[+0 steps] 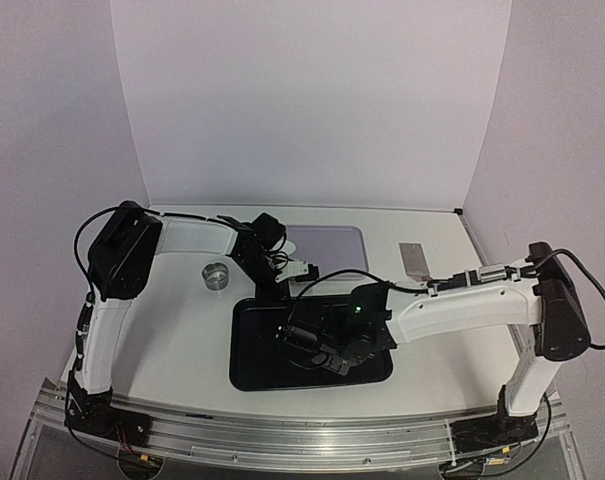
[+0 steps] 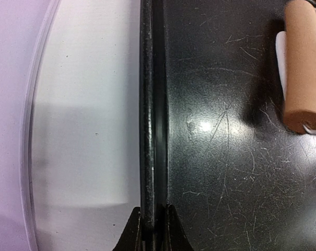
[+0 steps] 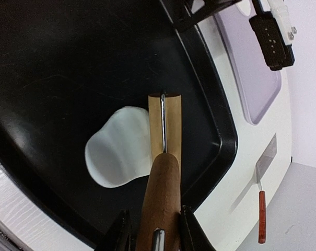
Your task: Roll out the dumpling wrappers from the dough
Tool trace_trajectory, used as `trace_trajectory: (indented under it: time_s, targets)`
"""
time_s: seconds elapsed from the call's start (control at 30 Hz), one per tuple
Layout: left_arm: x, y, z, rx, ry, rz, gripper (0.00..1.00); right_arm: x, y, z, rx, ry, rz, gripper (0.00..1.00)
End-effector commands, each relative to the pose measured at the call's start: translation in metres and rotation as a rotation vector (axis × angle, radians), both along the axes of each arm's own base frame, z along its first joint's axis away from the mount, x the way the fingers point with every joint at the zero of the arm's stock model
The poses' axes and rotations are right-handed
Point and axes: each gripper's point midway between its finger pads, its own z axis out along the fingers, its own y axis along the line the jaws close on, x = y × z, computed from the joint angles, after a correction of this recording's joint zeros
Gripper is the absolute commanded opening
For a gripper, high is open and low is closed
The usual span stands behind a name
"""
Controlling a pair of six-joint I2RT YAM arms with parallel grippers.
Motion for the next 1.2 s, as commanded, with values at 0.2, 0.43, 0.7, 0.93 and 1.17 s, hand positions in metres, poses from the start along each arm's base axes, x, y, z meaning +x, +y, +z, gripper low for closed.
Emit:
trace_trajectory:
  time_s: [0.2,0.43,0.7,0.93,1.17]
  targets:
    - [0.037,-0.005,0.014,0.013,-0.209,-0.019,0.00,-0.095,0.017,-0.066,-0.023,0.280,0.062,0.00]
    - [0.038,-0.007,0.014,0.007,-0.207,-0.014,0.00,-0.125,0.019,-0.065,-0.044,0.287,0.104,0.00]
    - [0.040,-0.007,0.015,0.009,-0.211,-0.014,0.00,-0.149,0.011,-0.067,-0.077,0.369,0.201,0.00]
    - [0.040,-0.007,0.015,0.008,-0.209,-0.012,0.00,-0.168,-0.001,-0.064,-0.132,0.401,0.352,0.00]
    - [0.041,-0.005,0.014,0.011,-0.207,-0.011,0.00,-0.165,-0.016,-0.065,-0.257,0.381,0.472,0.00]
